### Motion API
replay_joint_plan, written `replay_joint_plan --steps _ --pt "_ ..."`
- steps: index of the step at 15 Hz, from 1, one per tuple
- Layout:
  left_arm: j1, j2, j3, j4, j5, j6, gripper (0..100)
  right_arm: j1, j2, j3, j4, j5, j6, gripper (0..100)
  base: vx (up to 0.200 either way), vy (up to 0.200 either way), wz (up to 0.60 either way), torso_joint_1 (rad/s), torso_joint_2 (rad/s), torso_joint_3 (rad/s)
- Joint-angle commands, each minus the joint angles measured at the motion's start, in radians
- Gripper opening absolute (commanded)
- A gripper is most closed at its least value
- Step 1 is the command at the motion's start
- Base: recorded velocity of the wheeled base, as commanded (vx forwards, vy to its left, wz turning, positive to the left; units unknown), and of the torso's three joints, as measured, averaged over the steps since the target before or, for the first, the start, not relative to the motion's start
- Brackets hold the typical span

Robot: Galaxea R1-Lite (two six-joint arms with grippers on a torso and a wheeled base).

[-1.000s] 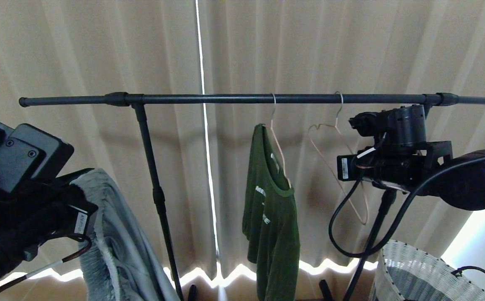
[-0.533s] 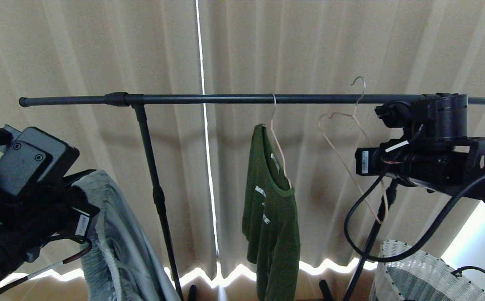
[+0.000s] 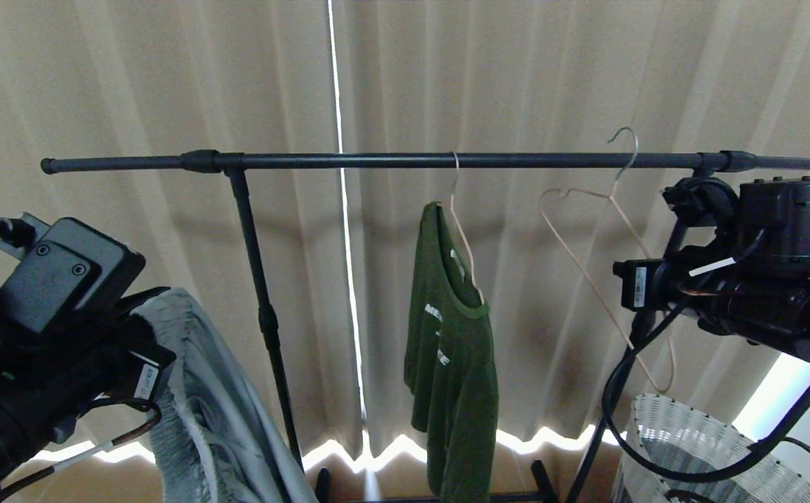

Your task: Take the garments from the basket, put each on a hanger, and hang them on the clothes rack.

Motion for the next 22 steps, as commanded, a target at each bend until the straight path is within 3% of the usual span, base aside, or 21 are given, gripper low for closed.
replay_joint_plan --steps 1,10,13,19,22 --pt "-0.001 0.001 -0.001 -0.001 0.000 0.003 0 0.001 -0.027 0.017 -0.004 0.003 0.000 0 -0.200 0.000 0.00 -0.002 0.01 0.002" --pt "0.000 0.002 0.002 -0.001 0.000 0.006 0 0.006 -0.073 0.071 -0.004 0.003 0.000 0 -0.200 0.000 0.00 0.001 0.00 0.002" --pt "0.000 0.004 0.008 -0.001 0.000 0.006 0 0.018 -0.088 0.099 -0.005 0.003 0.000 0 0.000 0.000 0.00 0.000 0.00 0.000" --pt "-0.015 0.085 -0.046 -0.001 0.000 0.002 0 0.188 -0.168 0.208 -0.076 0.009 0.000 0 0.000 0.000 0.00 0.000 0.00 0.000" --pt "-0.029 0.157 -0.110 -0.001 0.000 -0.007 0 0.320 -0.220 0.266 -0.137 0.016 0.001 0 0.000 0.000 0.00 0.000 0.00 0.000"
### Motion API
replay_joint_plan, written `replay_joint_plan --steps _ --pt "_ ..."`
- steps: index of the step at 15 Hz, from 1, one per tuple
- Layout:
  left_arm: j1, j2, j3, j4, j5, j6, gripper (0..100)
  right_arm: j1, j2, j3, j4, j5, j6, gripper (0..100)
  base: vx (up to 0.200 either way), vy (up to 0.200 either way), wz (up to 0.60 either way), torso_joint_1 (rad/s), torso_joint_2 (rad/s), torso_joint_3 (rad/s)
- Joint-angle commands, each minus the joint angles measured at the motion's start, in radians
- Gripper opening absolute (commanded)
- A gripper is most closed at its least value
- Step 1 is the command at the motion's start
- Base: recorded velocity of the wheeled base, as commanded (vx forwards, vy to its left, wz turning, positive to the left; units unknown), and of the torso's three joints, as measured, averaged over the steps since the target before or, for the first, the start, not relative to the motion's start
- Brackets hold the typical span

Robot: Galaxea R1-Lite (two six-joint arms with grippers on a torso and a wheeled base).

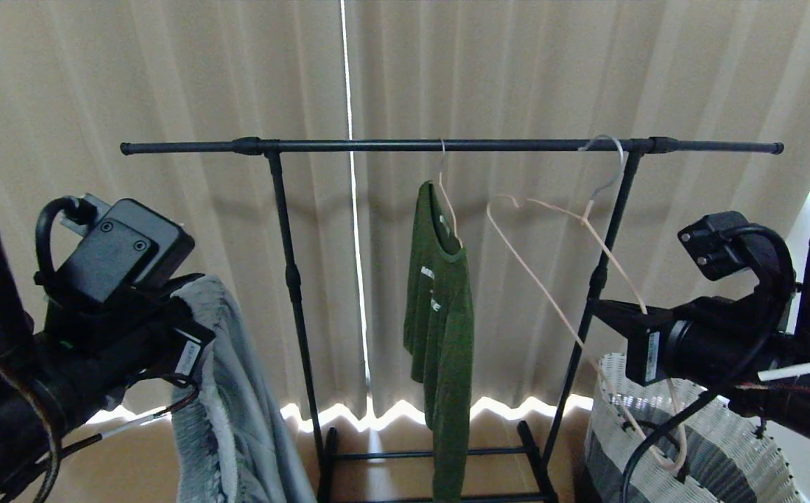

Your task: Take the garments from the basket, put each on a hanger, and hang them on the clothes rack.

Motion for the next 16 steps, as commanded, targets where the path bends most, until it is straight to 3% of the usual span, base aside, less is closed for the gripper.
replay_joint_plan --steps 1,7,10,12,16 --pt "-0.004 0.067 -0.034 0.000 0.000 -0.006 0 0.073 -0.040 0.039 -0.029 0.011 -0.001 0 0.000 0.000 0.00 0.000 0.00 0.000" --pt "-0.004 0.200 -0.208 0.001 0.011 -0.066 0 0.074 -0.056 0.078 -0.108 0.140 0.001 0 0.000 0.000 0.00 0.000 0.00 0.000" --pt "0.003 0.271 -0.312 0.006 0.049 -0.084 0 0.076 -0.054 0.084 -0.101 0.285 0.001 0 0.000 0.000 0.00 0.000 0.00 0.000" --pt "0.006 0.340 -0.393 0.006 0.129 -0.086 0 0.096 -0.056 0.115 -0.108 0.411 0.001 0 0.000 0.000 0.00 0.000 0.00 0.000" --pt "0.006 0.418 -0.530 0.026 0.167 -0.084 0 0.194 -0.054 0.112 -0.108 0.431 -0.004 0 0.000 0.000 0.00 0.000 0.00 0.000"
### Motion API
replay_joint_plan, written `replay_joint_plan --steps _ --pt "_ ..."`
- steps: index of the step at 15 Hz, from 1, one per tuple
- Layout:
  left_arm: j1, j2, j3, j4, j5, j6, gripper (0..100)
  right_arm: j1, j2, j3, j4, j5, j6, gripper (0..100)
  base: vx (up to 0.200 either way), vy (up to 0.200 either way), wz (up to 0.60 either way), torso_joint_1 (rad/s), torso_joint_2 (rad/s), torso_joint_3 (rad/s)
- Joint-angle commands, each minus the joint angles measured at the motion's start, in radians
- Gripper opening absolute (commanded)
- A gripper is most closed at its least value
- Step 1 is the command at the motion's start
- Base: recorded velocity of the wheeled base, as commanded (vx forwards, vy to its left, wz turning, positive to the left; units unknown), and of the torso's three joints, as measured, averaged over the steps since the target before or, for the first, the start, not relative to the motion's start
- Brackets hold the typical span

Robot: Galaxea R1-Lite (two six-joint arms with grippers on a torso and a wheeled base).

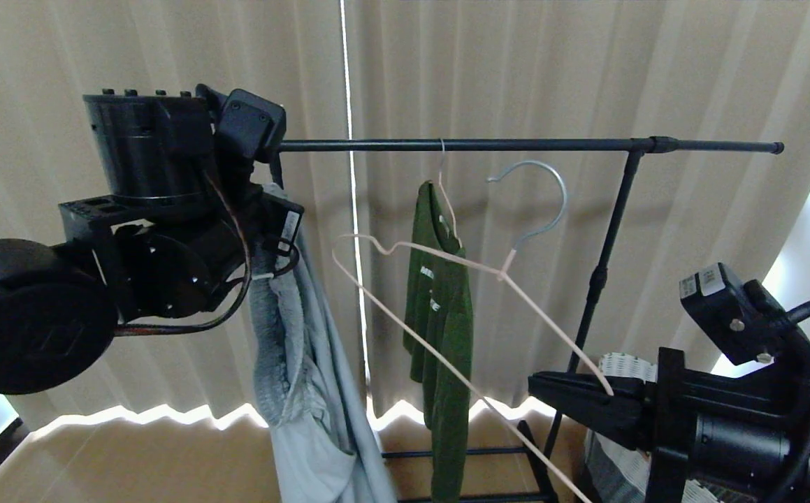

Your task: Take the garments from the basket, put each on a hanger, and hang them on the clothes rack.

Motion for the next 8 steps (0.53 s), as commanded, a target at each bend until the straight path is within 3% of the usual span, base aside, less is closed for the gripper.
replay_joint_plan --steps 1,8 --pt "0.002 0.051 -0.053 0.009 0.003 0.001 0 0.044 0.001 -0.003 -0.002 0.001 0.001 0 0.000 0.000 0.00 0.000 0.00 0.000" --pt "0.002 0.070 -0.076 0.010 0.028 0.007 0 0.119 -0.042 0.006 0.000 0.003 0.001 0 0.000 0.000 0.00 0.000 0.00 0.000"
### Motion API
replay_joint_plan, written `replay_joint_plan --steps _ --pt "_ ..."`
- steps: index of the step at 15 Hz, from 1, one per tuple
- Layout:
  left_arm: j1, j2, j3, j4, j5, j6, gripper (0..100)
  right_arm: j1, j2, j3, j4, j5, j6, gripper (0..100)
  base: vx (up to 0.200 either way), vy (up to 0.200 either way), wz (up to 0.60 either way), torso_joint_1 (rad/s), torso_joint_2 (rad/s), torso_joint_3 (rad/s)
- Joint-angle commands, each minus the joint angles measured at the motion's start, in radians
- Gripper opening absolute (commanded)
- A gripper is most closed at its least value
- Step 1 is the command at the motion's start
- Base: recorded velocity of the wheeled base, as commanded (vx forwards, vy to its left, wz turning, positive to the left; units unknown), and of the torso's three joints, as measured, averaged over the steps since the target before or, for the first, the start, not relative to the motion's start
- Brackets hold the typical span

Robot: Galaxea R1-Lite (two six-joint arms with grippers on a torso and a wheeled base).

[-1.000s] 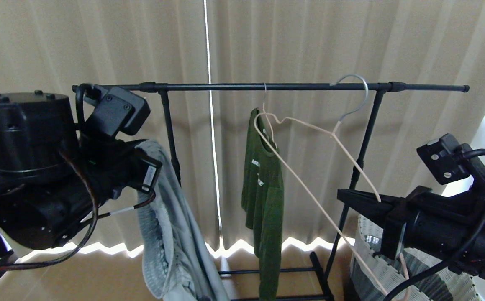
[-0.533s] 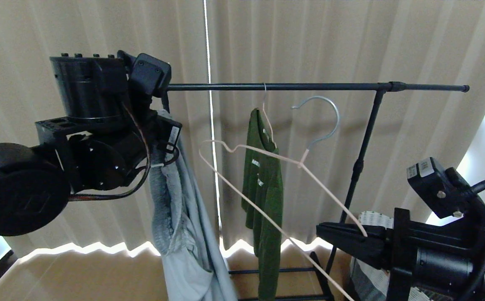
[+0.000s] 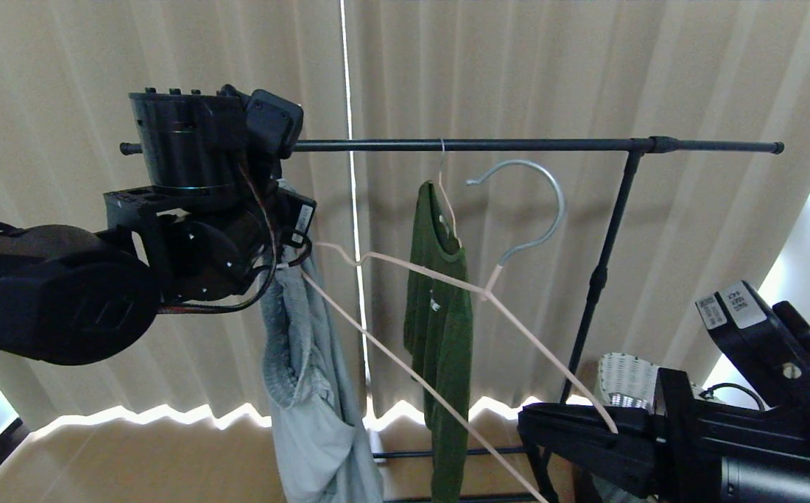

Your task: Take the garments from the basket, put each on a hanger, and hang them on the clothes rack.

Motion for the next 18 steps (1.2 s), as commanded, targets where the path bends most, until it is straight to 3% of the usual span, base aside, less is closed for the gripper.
replay_joint_plan --steps 1,5,12,16,18 --pt "0.000 0.007 -0.007 0.007 0.006 0.002 0 0.009 -0.008 0.003 0.001 0.000 0.000 0 0.000 0.000 0.00 0.000 0.00 0.000" --pt "0.014 0.010 -0.041 0.052 0.033 0.002 0 0.058 -0.044 0.018 0.009 0.000 0.003 0 0.000 0.000 0.00 0.000 0.00 0.000" --pt "0.003 0.032 -0.082 0.059 0.044 0.012 0 0.061 -0.024 0.020 0.008 -0.003 0.002 0 0.000 0.000 0.00 0.000 0.00 0.000" --pt "0.001 -0.004 -0.088 0.148 0.047 0.012 0 0.011 0.166 -0.097 0.000 -0.049 0.005 0 0.000 0.000 0.00 0.000 0.00 0.000" --pt "0.006 -0.008 -0.087 0.164 0.049 0.012 0 0.011 0.258 -0.169 -0.002 -0.133 0.046 0 0.000 0.000 0.00 0.000 0.00 0.000"
